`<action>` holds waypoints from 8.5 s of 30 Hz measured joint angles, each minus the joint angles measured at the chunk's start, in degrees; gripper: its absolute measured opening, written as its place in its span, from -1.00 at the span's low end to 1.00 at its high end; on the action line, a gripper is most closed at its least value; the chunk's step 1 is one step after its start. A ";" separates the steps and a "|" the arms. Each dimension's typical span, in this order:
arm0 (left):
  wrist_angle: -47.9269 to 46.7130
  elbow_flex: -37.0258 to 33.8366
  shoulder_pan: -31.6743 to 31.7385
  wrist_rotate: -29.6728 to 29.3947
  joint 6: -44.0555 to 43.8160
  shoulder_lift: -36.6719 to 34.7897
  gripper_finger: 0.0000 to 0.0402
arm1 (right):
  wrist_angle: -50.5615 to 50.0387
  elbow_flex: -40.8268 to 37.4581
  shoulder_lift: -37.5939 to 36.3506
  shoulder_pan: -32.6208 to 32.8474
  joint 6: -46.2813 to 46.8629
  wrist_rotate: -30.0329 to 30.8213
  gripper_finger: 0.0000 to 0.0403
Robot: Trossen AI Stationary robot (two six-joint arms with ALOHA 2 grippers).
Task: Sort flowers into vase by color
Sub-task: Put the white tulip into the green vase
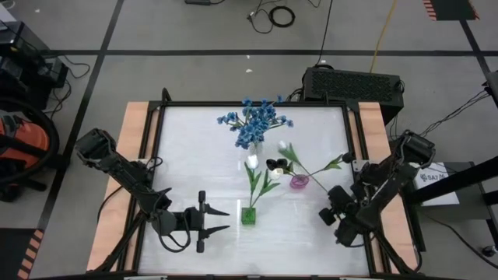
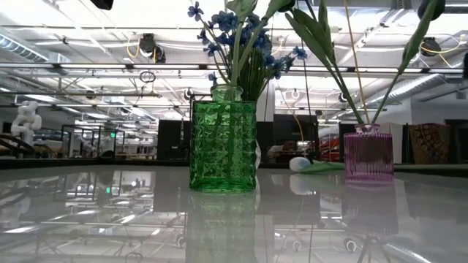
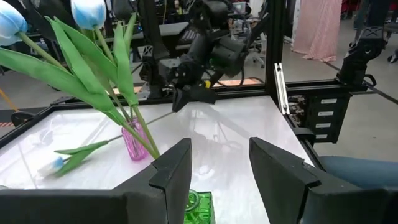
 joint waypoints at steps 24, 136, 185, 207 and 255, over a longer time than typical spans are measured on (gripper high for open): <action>0.57 0.00 0.04 0.00 0.02 0.00 -0.16 | -7.23 29.67 -0.13 10.52 -4.19 -20.61 -1.00; 7.08 0.04 3.39 0.78 -0.78 2.49 -0.16 | 20.36 32.79 8.86 -1.02 -40.45 8.57 -0.98; -4.37 26.97 7.22 11.85 15.58 5.87 -0.16 | 62.35 49.17 8.66 -16.93 -121.36 11.78 -0.96; -0.42 26.97 8.63 18.95 18.64 7.30 -0.62 | 61.58 49.17 8.68 -17.87 -121.92 10.76 -0.96; -12.11 26.91 5.12 7.65 25.12 0.15 -0.97 | 0.45 36.01 -31.29 -9.03 -80.43 52.29 -0.99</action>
